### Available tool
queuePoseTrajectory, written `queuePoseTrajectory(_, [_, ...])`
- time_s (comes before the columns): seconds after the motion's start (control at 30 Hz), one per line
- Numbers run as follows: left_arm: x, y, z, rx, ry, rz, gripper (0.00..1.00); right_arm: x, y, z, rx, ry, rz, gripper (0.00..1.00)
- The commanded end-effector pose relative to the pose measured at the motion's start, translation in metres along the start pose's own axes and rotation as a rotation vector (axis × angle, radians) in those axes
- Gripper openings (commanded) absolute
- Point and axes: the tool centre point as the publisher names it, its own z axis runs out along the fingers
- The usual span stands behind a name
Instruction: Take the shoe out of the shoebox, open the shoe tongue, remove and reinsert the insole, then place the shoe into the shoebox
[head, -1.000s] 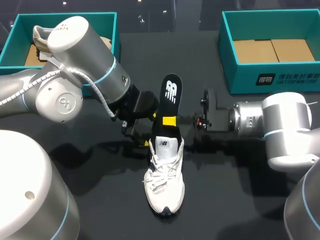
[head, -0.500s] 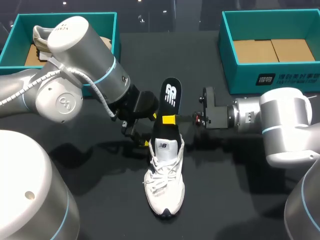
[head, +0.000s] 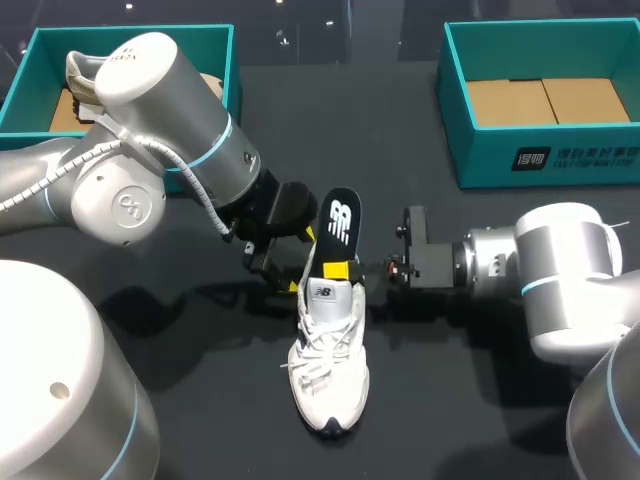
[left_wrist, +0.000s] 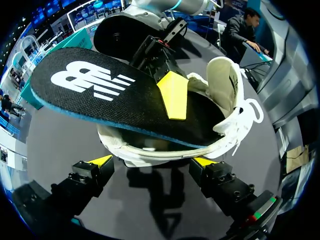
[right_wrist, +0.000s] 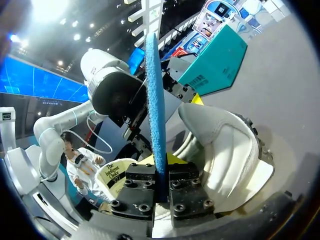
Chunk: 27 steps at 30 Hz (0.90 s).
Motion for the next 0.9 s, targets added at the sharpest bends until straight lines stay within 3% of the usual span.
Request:
queuePoseTrajectory(0.03, [-0.001,-0.001,0.000,-0.002,0.001,0.001,1.00,0.004,-0.003,0.002,-0.003,-0.008,0.001,0.00])
queuePoseTrajectory(0.1, [-0.001,-0.001,0.000,-0.002,0.001,0.001,1.00,0.006,0.002,0.000,-0.009,-0.010,-0.014,0.15])
queuePoseTrajectory(0.2, [-0.001,-0.001,0.000,-0.002,0.001,0.001,1.00,0.011,0.012,-0.003,-0.008,-0.013,-0.047,0.29])
queuePoseTrajectory(0.53, [-0.001,-0.001,0.000,-0.002,0.001,0.001,1.00,0.014,0.043,-0.007,0.020,-0.029,-0.109,0.33])
queuePoseTrajectory(0.63, [-0.001,-0.001,0.000,-0.002,0.001,0.001,1.00,0.009,0.049,-0.007,0.022,-0.030,-0.112,0.27])
queuePoseTrajectory(0.67, [-0.001,-0.001,0.000,-0.002,0.001,0.001,1.00,0.008,0.051,-0.007,0.022,-0.031,-0.111,0.22])
queuePoseTrajectory(0.73, [-0.001,-0.001,0.000,-0.002,0.001,0.001,1.00,0.004,0.051,-0.006,0.020,-0.032,-0.104,0.00])
queuePoseTrajectory(0.9, [-0.001,-0.001,0.000,-0.002,0.001,0.001,1.00,-0.005,0.037,-0.004,0.030,-0.037,-0.050,0.00])
